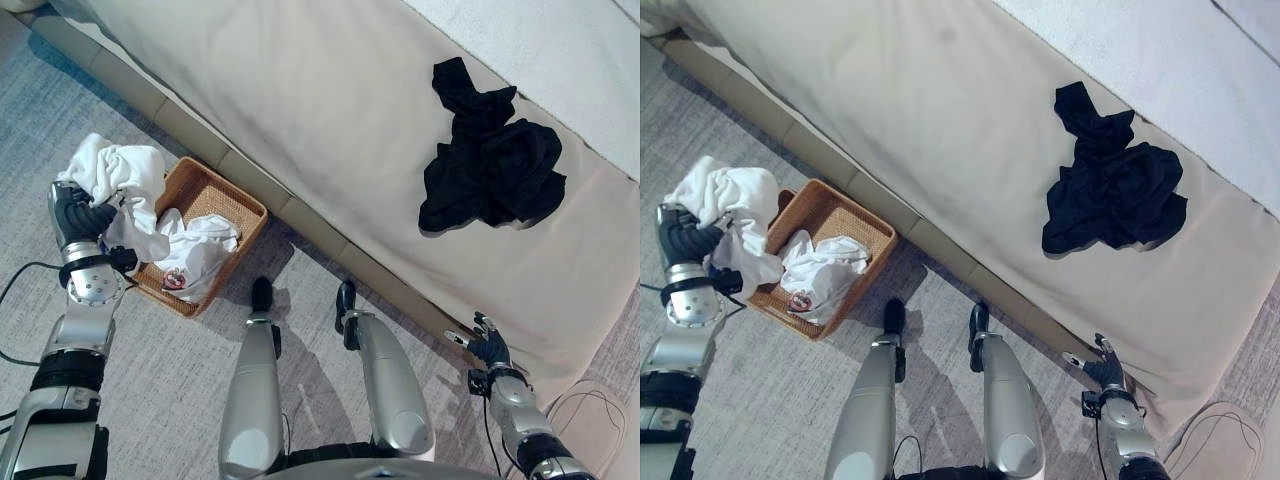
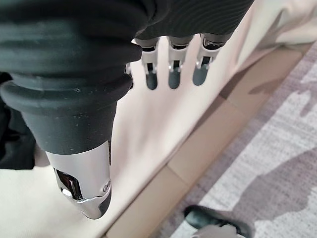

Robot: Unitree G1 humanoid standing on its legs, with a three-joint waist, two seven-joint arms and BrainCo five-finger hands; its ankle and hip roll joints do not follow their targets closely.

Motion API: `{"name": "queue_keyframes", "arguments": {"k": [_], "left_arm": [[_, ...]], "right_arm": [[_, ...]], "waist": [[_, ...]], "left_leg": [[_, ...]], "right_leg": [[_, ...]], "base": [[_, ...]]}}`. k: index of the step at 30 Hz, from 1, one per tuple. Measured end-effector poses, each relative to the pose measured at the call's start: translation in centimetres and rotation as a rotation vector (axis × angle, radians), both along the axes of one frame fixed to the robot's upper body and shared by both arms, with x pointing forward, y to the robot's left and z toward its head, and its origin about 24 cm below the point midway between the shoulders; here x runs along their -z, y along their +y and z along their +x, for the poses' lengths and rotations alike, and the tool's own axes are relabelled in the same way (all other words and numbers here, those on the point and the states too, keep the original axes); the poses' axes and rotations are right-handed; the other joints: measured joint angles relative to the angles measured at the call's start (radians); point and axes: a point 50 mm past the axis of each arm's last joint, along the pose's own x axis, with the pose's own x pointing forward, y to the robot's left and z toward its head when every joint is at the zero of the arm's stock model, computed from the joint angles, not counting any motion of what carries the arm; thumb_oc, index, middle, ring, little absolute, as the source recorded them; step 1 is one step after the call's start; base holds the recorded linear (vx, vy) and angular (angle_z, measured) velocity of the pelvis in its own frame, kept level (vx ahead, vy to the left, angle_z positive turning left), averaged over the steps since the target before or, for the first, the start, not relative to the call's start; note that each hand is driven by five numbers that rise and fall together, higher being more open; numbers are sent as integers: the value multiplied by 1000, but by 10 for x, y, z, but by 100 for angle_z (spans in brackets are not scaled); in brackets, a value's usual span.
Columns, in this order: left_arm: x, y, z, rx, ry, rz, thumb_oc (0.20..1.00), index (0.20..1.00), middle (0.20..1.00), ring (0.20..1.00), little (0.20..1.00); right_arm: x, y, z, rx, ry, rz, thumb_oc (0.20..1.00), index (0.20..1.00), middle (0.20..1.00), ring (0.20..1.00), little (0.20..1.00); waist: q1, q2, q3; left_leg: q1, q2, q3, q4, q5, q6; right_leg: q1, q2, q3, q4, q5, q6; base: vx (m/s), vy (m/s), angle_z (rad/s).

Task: Pick up clothes into the bucket

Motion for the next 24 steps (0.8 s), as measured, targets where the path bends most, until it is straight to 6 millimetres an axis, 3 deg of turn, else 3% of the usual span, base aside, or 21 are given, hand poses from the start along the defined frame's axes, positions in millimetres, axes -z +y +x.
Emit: {"name": "queue_keyframes", "arguments": {"k": [5, 10, 14, 15, 16, 17, 24], "left_arm": [[-19, -4, 18, 19, 10, 78, 200, 200, 200, 200, 200], [-11, 1, 21, -14, 63, 60, 200, 200, 200, 200, 200], [-16, 5, 28, -40, 71, 44, 200, 200, 200, 200, 200], [-16, 8, 30, -57, 70, 9, 401, 401, 401, 401, 401], [-16, 8, 30, -60, 67, -1, 821, 821, 821, 821, 821], [-15, 9, 30, -62, 63, -26, 1000, 1000, 1000, 1000, 1000], [-5, 17, 28, -120, 106, -71, 1000, 1000, 1000, 1000, 1000]], "right_arm": [[-13, 6, 13, -33, -75, -26, 1000, 1000, 1000, 1000, 1000], [-25, 9, 24, -39, -143, -23, 1000, 1000, 1000, 1000, 1000], [-33, 5, 26, -24, -182, -33, 1000, 1000, 1000, 1000, 1000], [-33, 4, 27, -16, -187, -26, 1000, 1000, 1000, 1000, 1000], [-33, 4, 26, -13, -187, -22, 1000, 1000, 1000, 1000, 1000], [-32, 4, 26, -11, -185, -23, 1000, 1000, 1000, 1000, 1000], [-34, 5, 27, -9, -192, -32, 1000, 1000, 1000, 1000, 1000]], "waist": [[-6, -6, 3], [-38, -12, 4], [-59, -16, 4], [-64, -16, 4], [-65, -16, 4], [-67, -16, 4], [-65, -17, 3]], "left_leg": [[-210, 0, -17, 175, -47, 0], [-365, 2, -21, 322, -90, 2], [-472, 8, -29, 405, -112, 0], [-496, 11, -34, 420, -116, 1], [-503, 12, -36, 424, -115, 1], [-510, 14, -38, 427, -116, 0], [-508, 19, -40, 416, -115, 1]], "right_leg": [[-198, -5, -3, 157, -54, -19], [-343, 1, 9, 278, -78, -23], [-447, 4, 11, 351, -96, -30], [-468, 7, 7, 361, -97, -31], [-473, 7, 6, 364, -97, -30], [-479, 9, 5, 368, -97, -31], [-478, 14, 3, 353, -97, -30]], "base": [[16, 33, 4], [3, 16, -9], [19, -12, -5], [24, -27, -5], [24, -32, -4], [0, 0, 0], [0, 0, 0]]}}
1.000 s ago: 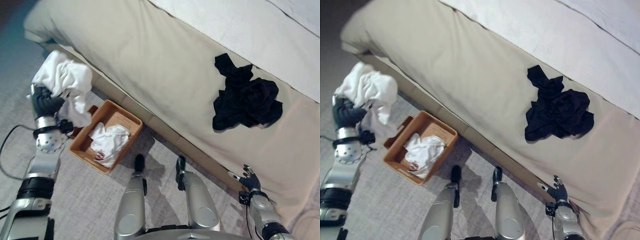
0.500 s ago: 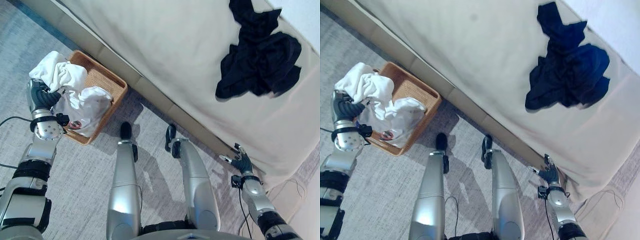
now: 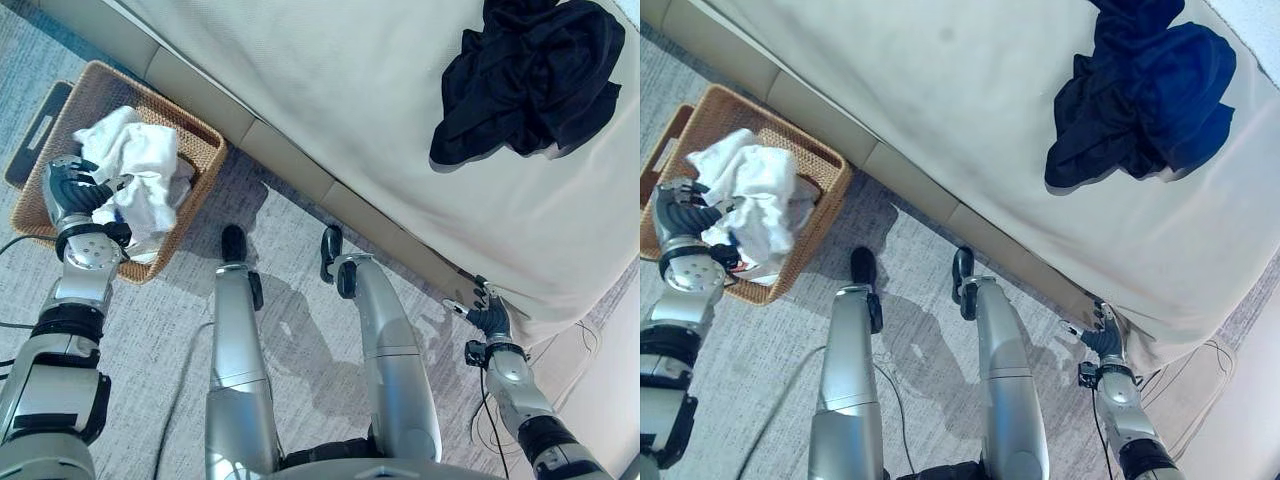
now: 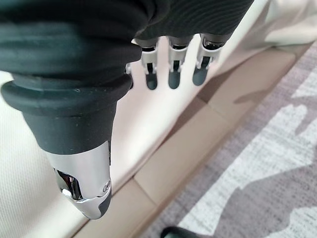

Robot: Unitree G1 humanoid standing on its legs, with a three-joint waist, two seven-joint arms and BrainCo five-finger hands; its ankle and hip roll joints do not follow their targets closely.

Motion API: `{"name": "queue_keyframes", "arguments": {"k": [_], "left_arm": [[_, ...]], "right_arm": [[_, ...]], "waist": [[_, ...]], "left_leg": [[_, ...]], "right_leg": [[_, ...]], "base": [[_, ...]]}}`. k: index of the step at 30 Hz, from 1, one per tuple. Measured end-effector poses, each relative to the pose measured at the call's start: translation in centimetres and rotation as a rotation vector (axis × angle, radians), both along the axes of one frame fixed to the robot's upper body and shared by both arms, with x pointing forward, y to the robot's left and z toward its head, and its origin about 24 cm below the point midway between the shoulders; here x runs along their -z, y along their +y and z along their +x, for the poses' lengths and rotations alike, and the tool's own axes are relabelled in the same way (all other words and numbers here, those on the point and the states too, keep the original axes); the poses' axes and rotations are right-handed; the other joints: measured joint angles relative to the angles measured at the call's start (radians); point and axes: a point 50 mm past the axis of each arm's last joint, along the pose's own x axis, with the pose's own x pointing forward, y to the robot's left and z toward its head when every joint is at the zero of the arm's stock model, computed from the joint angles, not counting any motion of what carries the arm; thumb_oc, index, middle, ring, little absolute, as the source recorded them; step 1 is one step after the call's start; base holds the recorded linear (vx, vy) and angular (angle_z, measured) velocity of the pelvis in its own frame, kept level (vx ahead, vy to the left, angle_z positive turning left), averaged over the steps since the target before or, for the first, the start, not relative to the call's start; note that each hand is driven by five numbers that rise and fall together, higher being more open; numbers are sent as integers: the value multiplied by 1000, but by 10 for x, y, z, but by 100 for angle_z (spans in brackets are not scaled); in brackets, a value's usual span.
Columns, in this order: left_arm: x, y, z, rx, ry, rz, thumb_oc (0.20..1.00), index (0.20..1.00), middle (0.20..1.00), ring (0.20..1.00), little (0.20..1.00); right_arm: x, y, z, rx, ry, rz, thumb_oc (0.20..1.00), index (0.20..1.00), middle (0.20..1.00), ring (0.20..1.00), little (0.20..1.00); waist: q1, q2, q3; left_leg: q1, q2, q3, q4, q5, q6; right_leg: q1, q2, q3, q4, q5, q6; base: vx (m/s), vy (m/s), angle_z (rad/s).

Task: Pick up clothes into the bucket

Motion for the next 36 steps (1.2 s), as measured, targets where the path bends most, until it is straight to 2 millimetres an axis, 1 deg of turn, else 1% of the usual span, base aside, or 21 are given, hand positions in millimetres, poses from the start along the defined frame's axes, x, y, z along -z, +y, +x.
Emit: {"name": "queue_keyframes", "arguments": {"k": [3, 5, 9, 10, 12, 14, 16, 17, 18, 19, 20, 22, 23, 24, 25, 26, 27, 29, 30, 33, 36], "left_arm": [[7, 9, -7, -56, 14, -39, 1000, 1000, 1000, 1000, 1000], [17, 18, -15, -108, 50, -63, 1000, 1000, 1000, 1000, 1000], [39, 27, -31, -155, 117, -83, 1000, 1000, 1000, 1000, 1000], [43, 27, -33, -154, 131, -76, 1000, 1000, 1000, 1000, 1000], [53, 26, -39, -146, 170, -68, 1000, 1000, 1000, 1000, 1000], [64, 17, -43, -100, 211, -21, 1000, 1000, 1000, 1000, 1000], [73, 8, -42, -71, 227, -33, 1000, 1000, 1000, 1000, 1000], [74, 1, -41, -37, 214, -33, 1000, 1000, 1000, 1000, 1000], [77, -16, -39, 36, 183, -46, 1000, 1000, 1000, 1000, 1000], [83, -33, -35, 102, 170, -64, 1000, 1000, 1000, 1000, 1000], [86, -40, -35, 130, 165, -74, 1000, 1000, 1000, 1000, 1000], [102, -70, -34, 245, 176, -117, 1000, 1000, 1000, 1000, 1000], [107, -88, -35, 320, 165, -136, 1000, 1000, 1000, 1000, 1000], [108, -94, -35, 338, 154, -150, 1000, 1000, 1000, 1000, 1000], [111, -104, -36, 381, 146, -177, 1000, 1000, 1000, 1000, 1000], [112, -108, -38, 415, 156, -180, 1000, 1000, 1000, 1000, 1000], [114, -118, -42, 495, 175, -170, 1000, 1000, 1000, 1000, 1000], [117, -120, -47, 543, 196, -172, 1000, 1000, 1000, 1000, 1000], [118, -119, -49, 543, 204, -174, 1000, 1000, 1000, 1000, 1000], [124, -109, -59, 572, 277, -129, 1000, 1000, 1000, 1000, 1000], [134, -103, -68, 543, 312, -156, 1000, 1000, 1000, 1000, 1000]], "right_arm": [[-14, 0, 6, -9, -53, -63, 1000, 1000, 1000, 1000, 1000], [-37, 2, 16, -60, -139, -179, 1000, 1000, 1000, 1000, 1000], [-96, 5, 27, -270, -317, -617, 1000, 1000, 1000, 1000, 1000], [-103, 6, 29, -298, -335, -683, 1000, 1000, 1000, 1000, 1000], [-127, 9, 30, -371, -418, -858, 1000, 1000, 1000, 1000, 1000], [-165, 21, 29, -386, -613, -1008, 1000, 1000, 1000, 1000, 1000], [-187, 26, 34, -342, -729, -1070, 1000, 1000, 1000, 1000, 1000], [-191, 25, 35, -317, -747, -1078, 1000, 1000, 1000, 1000, 1000], [-201, 23, 40, -265, -782, -1080, 1000, 1000, 1000, 1000, 1000], [-214, 22, 43, -218, -830, -1085, 1000, 1000, 1000, 1000, 1000], [-218, 21, 46, -193, -845, -1080, 1000, 1000, 1000, 1000, 1000], [-226, 10, 59, -116, -826, -1093, 1000, 1000, 1000, 1000, 1000], [-235, 0, 62, -78, -812, -1138, 1000, 1000, 1000, 1000, 1000], [-239, -6, 63, -60, -808, -1159, 1000, 1000, 1000, 1000, 1000], [-241, -21, 69, -30, -743, -1210, 1000, 1000, 1000, 1000, 1000], [-247, -31, 74, 2, -706, -1237, 1000, 1000, 1000, 1000, 1000], [-251, -56, 79, 61, -585, -1304, 1000, 1000, 1000, 1000, 1000], [-266, -83, 74, 144, -496, -1386, 1000, 1000, 1000, 1000, 1000], [-269, -87, 73, 159, -482, -1395, 1000, 1000, 1000, 1000, 1000], [-278, -111, 80, 206, -308, -1472, 1000, 1000, 1000, 1000, 1000], [-294, -107, 84, 225, -341, -1446, 1000, 1000, 1000, 1000, 1000]], "waist": [[-9, 0, 0], [-20, 0, 0], [-20, 0, 0], [-20, 0, 0], [-15, 0, 0], [4, 2, 0], [22, 16, 0], [27, 19, -1], [43, 29, 1], [61, 56, 3], [69, 64, 4], [89, 113, 2], [110, 153, -3], [118, 170, -2], [112, 199, 0], [129, 215, 1], [127, 238, 1], [135, 279, -4], [148, 287, -4], [140, 296, -9], [143, 313, -20]], "left_leg": [[1, -1, 3, -9, 2, 3], [8, -1, 8, -17, 2, 3], [49, -2, 39, -45, 3, 7], [63, -2, 42, -55, 4, 9], [115, -3, 56, -106, 13, 21], [178, -8, 85, -190, 56, 23], [218, -13, 96, -239, 61, 26], [232, -16, 101, -261, 71, 23], [269, -26, 117, -305, 88, 21], [295, -36, 126, -325, 94, 30], [311, -38, 131, -339, 100, 31], [380, -52, 141, -396, 118, 35], [408, -63, 142, -417, 121, 41], [418, -67, 143, -423, 124, 45], [443, -78, 145, -452, 137, 53], [462, -87, 150, -472, 148, 61], [497, -108, 150, -513, 166, 61], [530, -130, 146, -555, 183, 68], [537, -133, 146, -562, 193, 66], [617, -162, 140, -650, 235, 68], [645, -166, 138, -688, 253, 63]], "right_leg": [[1, 0, 2, -10, 5, 5], [5, 0, 6, -18, 9, 9], [24, -2, 37, -33, 18, 7], [36, -2, 37, -40, 19, 7], [76, -6, 44, -75, 22, 11], [113, -6, 64, -137, 59, 14], [139, -12, 72, -164, 59, 15], [147, -15, 78, -176, 63, 16], [166, -24, 89, -192, 66, 20], [185, -34, 94, -203, 66, 21], [197, -38, 96, -210, 68, 23], [252, -53, 109, -240, 73, 31], [275, -64, 113, -251, 72, 36], [285, -67, 113, -256, 72, 39], [303, -78, 115, -260, 75, 43], [315, -91, 116, -262, 75, 45], [332, -108, 120, -262, 71, 51], [346, -131, 118, -262, 65, 60], [353, -132, 117, -260, 62, 64], [384, -164, 121, -248, 46, 81], [390, -170, 124, -238, 38, 78]], "base": [[1, 20, 0], [5, 52, -4], [8, 36, -8], [-65, 17, -3], [-61, 30, 0], [17, 26, -10], [20, 55, -6], [24, 71, 3], [27, 45, 8], [28, 45, 4], [28, 28, 5], [12, 8, 5], [3, 8, 5], [2, 26, 10], [-4, 14, 14], [-6, 11, 24], [-5, -6, 23], [-10, -55, 21], [-6, -58, 17], [-2, -40, 16], [4, -71, 5]]}}
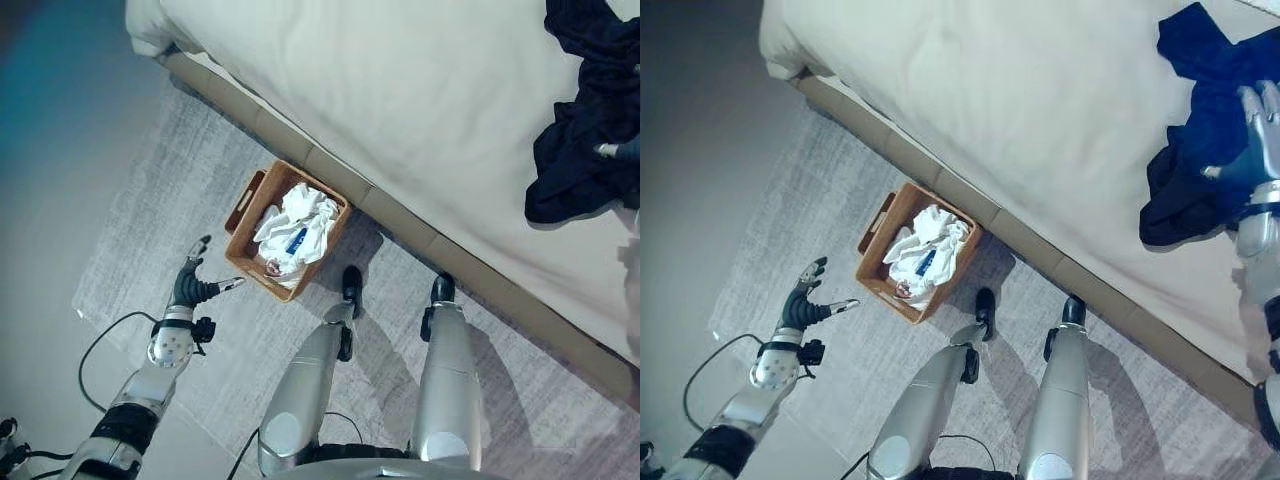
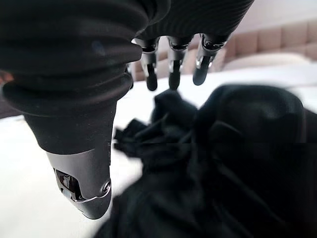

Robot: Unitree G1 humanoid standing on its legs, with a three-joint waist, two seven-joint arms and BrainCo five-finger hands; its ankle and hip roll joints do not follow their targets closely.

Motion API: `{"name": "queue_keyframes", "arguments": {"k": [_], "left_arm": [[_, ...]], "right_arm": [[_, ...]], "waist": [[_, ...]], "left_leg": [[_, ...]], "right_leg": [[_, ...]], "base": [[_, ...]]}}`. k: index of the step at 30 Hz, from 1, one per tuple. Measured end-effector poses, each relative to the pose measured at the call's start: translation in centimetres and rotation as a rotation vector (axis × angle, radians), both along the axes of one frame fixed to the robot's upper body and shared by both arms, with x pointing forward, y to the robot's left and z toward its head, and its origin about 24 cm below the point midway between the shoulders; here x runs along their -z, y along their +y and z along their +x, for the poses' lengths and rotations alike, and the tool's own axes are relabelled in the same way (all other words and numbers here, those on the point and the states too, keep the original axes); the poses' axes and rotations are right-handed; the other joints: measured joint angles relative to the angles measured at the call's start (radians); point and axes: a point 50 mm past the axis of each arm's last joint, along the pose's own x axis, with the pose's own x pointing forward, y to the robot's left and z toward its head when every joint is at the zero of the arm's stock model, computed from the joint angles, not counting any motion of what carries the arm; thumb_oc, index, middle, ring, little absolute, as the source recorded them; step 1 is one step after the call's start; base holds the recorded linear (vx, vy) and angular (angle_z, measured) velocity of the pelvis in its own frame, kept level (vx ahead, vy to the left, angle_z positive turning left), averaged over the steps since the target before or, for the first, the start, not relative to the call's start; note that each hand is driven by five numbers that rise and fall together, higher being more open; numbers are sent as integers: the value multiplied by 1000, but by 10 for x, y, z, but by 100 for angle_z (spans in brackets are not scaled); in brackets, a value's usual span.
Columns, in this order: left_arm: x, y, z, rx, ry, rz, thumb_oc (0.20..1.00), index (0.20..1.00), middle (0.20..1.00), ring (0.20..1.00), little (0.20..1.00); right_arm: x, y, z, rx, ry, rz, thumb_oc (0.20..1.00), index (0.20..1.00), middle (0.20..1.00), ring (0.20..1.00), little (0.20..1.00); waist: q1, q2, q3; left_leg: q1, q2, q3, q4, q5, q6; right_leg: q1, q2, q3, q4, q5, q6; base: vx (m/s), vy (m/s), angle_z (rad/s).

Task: Pick up clothes into the bucket

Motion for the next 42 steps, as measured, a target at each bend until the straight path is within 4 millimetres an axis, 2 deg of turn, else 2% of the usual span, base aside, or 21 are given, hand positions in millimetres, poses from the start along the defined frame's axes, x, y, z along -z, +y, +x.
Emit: {"name": "queue_keyframes", "arguments": {"k": [1, 3, 5, 7, 9, 12, 13, 15, 16, 19, 22, 25, 32, 35, 36, 37, 38, 42], "left_arm": [[3, -1, -1, -4, 13, -6, 1000, 1000, 1000, 1000, 1000], [22, -8, -8, -14, 81, -37, 1000, 1000, 1000, 1000, 1000], [31, -16, -13, 17, 134, -39, 1000, 1000, 1000, 1000, 1000], [41, -17, -23, 29, 185, -41, 1000, 1000, 1000, 1000, 1000], [48, -17, -30, 28, 223, -44, 1000, 1000, 1000, 1000, 1000], [51, -18, -31, 27, 246, -52, 1000, 1000, 1000, 1000, 1000], [49, -21, -29, 41, 240, -59, 1000, 1000, 1000, 1000, 1000], [47, -23, -28, 63, 238, -65, 1000, 1000, 1000, 1000, 1000], [47, -25, -27, 77, 239, -69, 1000, 1000, 1000, 1000, 1000], [45, -27, -24, 83, 234, -79, 1000, 1000, 1000, 1000, 1000], [41, -30, -19, 90, 218, -84, 1000, 1000, 1000, 1000, 1000], [37, -33, -14, 103, 198, -87, 1000, 1000, 1000, 1000, 1000], [34, -39, -11, 118, 185, -95, 1000, 1000, 1000, 1000, 1000], [35, -42, -10, 121, 183, -111, 1000, 1000, 1000, 1000, 1000], [35, -44, -9, 122, 181, -116, 1000, 1000, 1000, 1000, 1000], [34, -46, -8, 123, 175, -121, 1000, 1000, 1000, 1000, 1000], [32, -47, -5, 127, 163, -124, 1000, 1000, 1000, 1000, 1000], [24, -50, 5, 124, 123, -122, 1000, 1000, 1000, 1000, 1000]], "right_arm": [[-3, 0, 2, 4, -4, 21, 1000, 1000, 1000, 1000, 1000], [-8, 0, 6, -21, -99, 210, 1000, 1000, 1000, 1000, 1000], [-11, -14, 6, 31, -102, 311, 1000, 1000, 1000, 1000, 1000], [-5, -30, 8, 107, -62, 435, 1000, 1000, 1000, 1000, 1000], [0, -35, 8, 134, -9, 485, 1000, 1000, 1000, 1000, 1000], [9, -30, 13, 117, 68, 495, 1000, 1000, 1000, 1000, 1000], [14, -30, 15, 123, 134, 485, 595, 595, 595, 595, 595], [18, -32, 16, 146, 226, 466, 247, 247, 247, 247, 247], [14, -33, 16, 149, 234, 466, 200, 200, 200, 200, 200], [0, -33, 16, 144, 212, 477, 200, 200, 200, 200, 200], [-2, -34, 16, 141, 218, 480, 200, 200, 200, 200, 200], [-13, -30, 18, 123, 194, 470, 200, 200, 200, 200, 200], [-20, -17, 25, 63, 181, 442, 200, 200, 200, 200, 200], [-31, -2, 31, -12, 148, 413, 200, 200, 200, 200, 200], [-39, 10, 34, -66, 121, 382, 200, 200, 200, 200, 200], [-45, 17, 34, -98, 98, 357, 200, 200, 200, 200, 200], [-56, 33, 33, -183, 38, 308, 200, 200, 200, 200, 200], [-74, 59, 26, -304, -89, 233, 200, 200, 200, 200, 200]], "waist": [[-1, 2, -1], [-1, 15, -10], [2, 28, -19], [5, 37, -25], [4, 43, -29], [2, 49, -33], [2, 53, -36], [2, 58, -40], [3, 62, -43], [2, 68, -46], [6, 70, -48], [7, 71, -49], [10, 72, -49], [4, 72, -49], [-1, 72, -49], [0, 72, -49], [-2, 72, -49], [0, 71, -49]], "left_leg": [[6, -1, 0, -10, 5, 1], [17, 1, -4, -32, 20, -6], [15, 3, -8, -51, 24, -4], [15, 5, -12, -76, 45, -8], [9, 6, -12, -86, 51, -10], [7, 9, -12, -94, 58, -13], [8, 11, -17, -97, 62, -19], [7, 10, -27, -95, 63, -20], [5, 12, -28, -96, 63, -20], [-11, 8, -31, -78, 63, -22], [-28, 5, -34, -66, 63, -23], [-58, -4, -34, -36, 61, -26], [-66, -1, -35, -25, 57, -30], [-68, 0, -34, -24, 56, -31], [-68, 0, -34, -22, 56, -32], [-70, -1, -33, -19, 55, -33], [-71, -1, -33, -8, 54, -34], [-66, -3, -35, 10, 48, -41]], "right_leg": [[0, -1, 0, 2, -1, -2], [-5, 0, 0, 15, -8, -7], [-19, 0, -1, 21, -13, -11], [-35, 2, -1, 35, -14, -15], [-58, 6, 0, 52, -19, -23], [-73, 9, 1, 72, -25, -32], [-76, 8, -1, 79, -30, -37], [-81, 7, -4, 94, -39, -43], [-86, 7, -3, 100, -44, -44], [-102, 2, -4, 126, -54, -55], [-120, 0, -5, 143, -59, -60], [-147, -9, -3, 171, -67, -68], [-155, -2, -2, 178, -70, -67], [-156, 1, -1, 177, -70, -67], [-156, 1, 0, 177, -70, -68], [-157, 2, -1, 178, -70, -68], [-154, 1, 1, 178, -66, -72], [-136, 3, 0, 178, -66, -72]], "base": [[1, -67, 6], [-3, -82, 6], [-14, -39, 5], [-14, -38, 4], [-7, -21, 0], [-14, -48, 0], [-14, -40, 6], [-11, -22, 9], [-15, -10, 6], [-11, -3, 7], [-15, -6, 9], [-13, 7, 8], [-1, 1, 1], [0, 0, 0], [0, 0, 0], [-2, 25, -4], [-4, 25, -3], [-6, 34, 3]]}}
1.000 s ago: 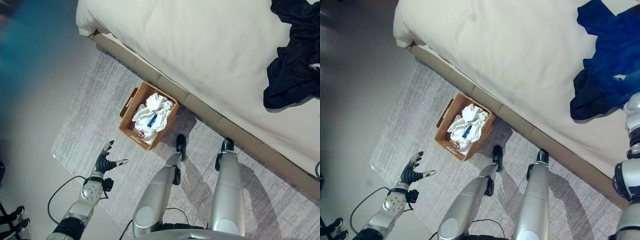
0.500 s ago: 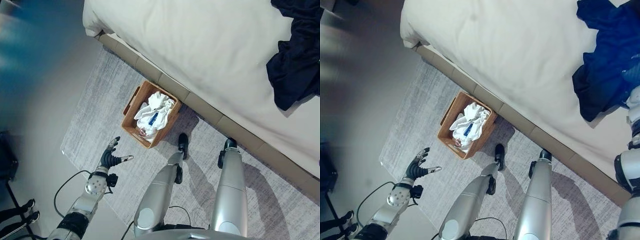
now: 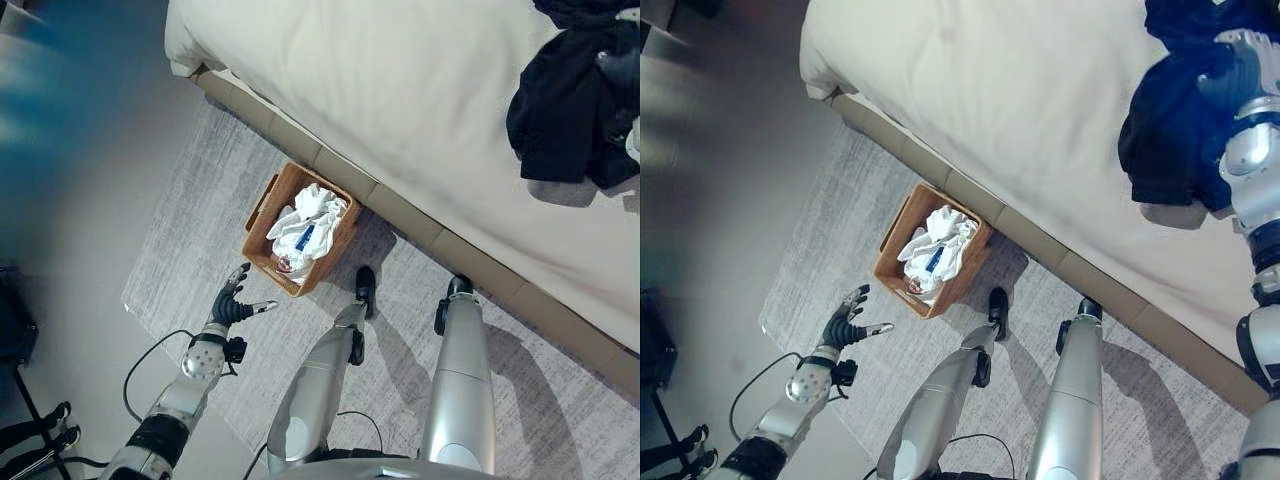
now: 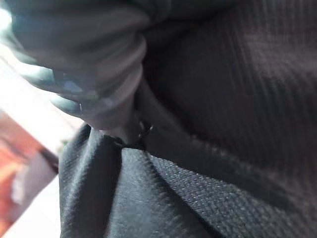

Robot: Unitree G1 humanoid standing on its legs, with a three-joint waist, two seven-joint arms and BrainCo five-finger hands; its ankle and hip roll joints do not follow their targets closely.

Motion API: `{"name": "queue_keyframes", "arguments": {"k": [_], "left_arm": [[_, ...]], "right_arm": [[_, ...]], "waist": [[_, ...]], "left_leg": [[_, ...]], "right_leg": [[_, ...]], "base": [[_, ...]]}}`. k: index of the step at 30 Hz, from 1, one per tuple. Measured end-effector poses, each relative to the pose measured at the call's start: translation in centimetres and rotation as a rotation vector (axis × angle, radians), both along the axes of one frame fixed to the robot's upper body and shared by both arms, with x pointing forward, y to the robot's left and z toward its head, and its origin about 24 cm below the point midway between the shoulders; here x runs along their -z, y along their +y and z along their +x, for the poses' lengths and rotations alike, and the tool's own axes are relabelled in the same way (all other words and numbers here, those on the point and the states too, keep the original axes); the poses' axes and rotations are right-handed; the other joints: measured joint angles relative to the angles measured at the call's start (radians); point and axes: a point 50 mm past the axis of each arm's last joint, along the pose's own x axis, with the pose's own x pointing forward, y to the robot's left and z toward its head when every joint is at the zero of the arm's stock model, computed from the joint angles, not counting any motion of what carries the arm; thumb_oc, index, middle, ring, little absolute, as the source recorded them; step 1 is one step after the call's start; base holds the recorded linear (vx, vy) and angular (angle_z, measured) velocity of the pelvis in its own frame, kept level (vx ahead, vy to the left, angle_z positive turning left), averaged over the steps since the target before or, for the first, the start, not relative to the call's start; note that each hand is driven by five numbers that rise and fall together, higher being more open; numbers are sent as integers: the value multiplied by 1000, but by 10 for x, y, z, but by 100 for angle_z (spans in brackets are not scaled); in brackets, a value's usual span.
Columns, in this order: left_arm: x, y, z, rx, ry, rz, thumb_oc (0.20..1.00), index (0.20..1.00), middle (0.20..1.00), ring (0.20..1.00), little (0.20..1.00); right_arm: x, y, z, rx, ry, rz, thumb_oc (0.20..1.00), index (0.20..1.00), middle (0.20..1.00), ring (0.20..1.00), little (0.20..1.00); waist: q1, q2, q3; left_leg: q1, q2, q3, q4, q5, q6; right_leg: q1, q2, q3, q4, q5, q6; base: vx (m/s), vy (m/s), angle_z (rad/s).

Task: Pick up clothes into the bucket

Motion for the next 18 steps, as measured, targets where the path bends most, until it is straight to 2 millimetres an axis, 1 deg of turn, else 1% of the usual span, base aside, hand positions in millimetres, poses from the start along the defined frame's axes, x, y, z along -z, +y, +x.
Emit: {"name": "queue_keyframes", "arguments": {"k": [1, 4, 5, 6, 7, 9, 10, 11, 12, 13, 14, 15, 16, 17, 18], "left_arm": [[-2, 0, 3, -2, -11, 0, 1000, 1000, 1000, 1000, 1000], [-7, -2, 8, -7, -37, -3, 1000, 1000, 1000, 1000, 1000], [-8, -3, 9, -13, -40, -9, 1000, 1000, 1000, 1000, 1000], [-10, -3, 11, -20, -53, -13, 1000, 1000, 1000, 1000, 1000], [-10, -4, 11, -24, -55, -16, 1000, 1000, 1000, 1000, 1000], [-16, -6, 14, -37, -87, -40, 1000, 1000, 1000, 1000, 1000], [-22, -7, 19, -39, -115, -45, 1000, 1000, 1000, 1000, 1000], [-32, -7, 20, -45, -162, -62, 1000, 1000, 1000, 1000, 1000], [-39, -9, 22, -41, -196, -70, 1000, 1000, 1000, 1000, 1000], [-54, -11, 27, -35, -254, -90, 1000, 1000, 1000, 1000, 1000], [-59, -11, 27, -30, -281, -97, 1000, 1000, 1000, 1000, 1000], [-70, -12, 30, -26, -323, -125, 1000, 1000, 1000, 1000, 1000], [-74, -11, 30, -30, -344, -133, 1000, 1000, 1000, 1000, 1000], [-86, -8, 33, -42, -390, -151, 1000, 1000, 1000, 1000, 1000], [-89, -7, 33, -44, -403, -155, 1000, 1000, 1000, 1000, 1000]], "right_arm": [[-5, 8, -4, -35, -52, -8, 200, 200, 200, 200, 200], [-12, 17, -8, -82, -127, -7, 200, 200, 200, 200, 200], [-11, 21, -11, -102, -144, -4, 200, 200, 200, 200, 200], [-12, 30, -14, -148, -180, -10, 200, 200, 200, 200, 200], [-11, 34, -14, -161, -189, -7, 200, 200, 200, 200, 200], [-12, 46, -20, -221, -222, -19, 200, 200, 200, 200, 200], [-13, 49, -23, -242, -239, -26, 200, 200, 200, 200, 200], [-16, 55, -29, -276, -273, -23, 200, 200, 200, 200, 200], [-17, 57, -31, -291, -291, -25, 200, 200, 200, 200, 200], [-19, 58, -34, -302, -307, -25, 200, 200, 200, 200, 200], [-20, 59, -36, -310, -316, -25, 200, 200, 200, 200, 200], [-20, 61, -40, -327, -327, -28, 200, 200, 200, 200, 200], [-19, 64, -41, -339, -330, -31, 200, 200, 200, 200, 200], [-19, 67, -44, -365, -338, -38, 200, 200, 200, 200, 200], [-17, 67, -46, -372, -335, -34, 200, 200, 200, 200, 200]], "waist": [[1, 0, 0], [-1, -2, 1], [2, -3, 2], [-3, -3, 2], [-3, -4, 2], [-2, -5, 4], [-9, -10, 7], [-10, -10, 7], [-12, -12, 8], [-23, -14, 9], [-23, -15, 9], [-25, -17, 9], [-24, -22, 6], [-34, -29, 4], [-29, -35, 2]], "left_leg": [[8, -1, 1, 2, -2, -2], [34, -1, 0, 8, -14, 4], [44, 0, 2, 8, -19, 10], [63, 2, 2, 5, -18, 10], [73, 4, 5, 2, -18, 10], [108, 15, 9, -18, -18, 10], [122, 25, 5, -20, -19, 10], [140, 29, 7, -38, -19, 10], [148, 35, 5, -44, -19, 10], [167, 42, 2, -51, -19, 10], [179, 44, 0, -55, -19, 10], [201, 51, 1, -58, -24, 10], [209, 52, 3, -58, -24, 11], [225, 62, 7, -56, -29, 10], [237, 64, 8, -56, -34, 12]], "right_leg": [[11, 0, 0, -2, 0, 0], [47, 3, 0, -18, 3, 6], [56, 4, -1, -22, 3, 6], [82, 7, -2, -36, 7, 11], [91, 10, -3, -43, 9, 14], [131, 20, -6, -74, 20, 23], [151, 21, -6, -87, 20, 24], [173, 32, -14, -109, 24, 32], [185, 36, -17, -124, 30, 32], [216, 40, -28, -143, 34, 34], [231, 43, -31, -154, 37, 37], [263, 53, -32, -177, 43, 37], [272, 56, -31, -185, 47, 39], [296, 63, -32, -205, 51, 40], [310, 71, -32, -218, 58, 41]], "base": [[0, 0, 0], [-3, 20, -2], [-4, 10, -6], [-2, 12, -10], [4, 5, -15], [20, 13, -14], [42, 14, -7], [53, 15, -5], [58, 18, 0], [83, 10, 1], [68, 14, -3], [120, 11, -13], [118, 15, -20], [88, 6, -21], [90, -1, -20]]}}
